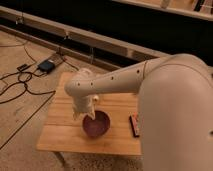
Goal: Drag the ceramic bowl in a circle
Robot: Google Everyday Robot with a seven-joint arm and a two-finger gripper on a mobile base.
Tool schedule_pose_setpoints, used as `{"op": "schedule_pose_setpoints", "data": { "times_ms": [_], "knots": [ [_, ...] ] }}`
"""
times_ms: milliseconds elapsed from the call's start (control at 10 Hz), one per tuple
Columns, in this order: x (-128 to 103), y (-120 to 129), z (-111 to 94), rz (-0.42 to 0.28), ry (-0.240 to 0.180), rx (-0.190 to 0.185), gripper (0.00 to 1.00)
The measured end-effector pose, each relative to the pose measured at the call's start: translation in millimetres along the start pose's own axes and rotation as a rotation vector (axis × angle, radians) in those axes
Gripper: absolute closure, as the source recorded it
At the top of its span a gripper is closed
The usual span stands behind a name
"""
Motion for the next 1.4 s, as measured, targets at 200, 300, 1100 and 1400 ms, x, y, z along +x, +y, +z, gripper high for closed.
{"op": "schedule_pose_setpoints", "data": {
  "times_ms": [200,300,1100,1400],
  "knots": [
    [4,1,18,-0.004,0.012,-0.002,0.35],
    [6,2,25,-0.006,0.019,0.000,0.35],
    [0,4,61,0.010,0.052,0.009,0.62],
    [-2,3,64,0.016,0.059,-0.001,0.92]
  ]
}}
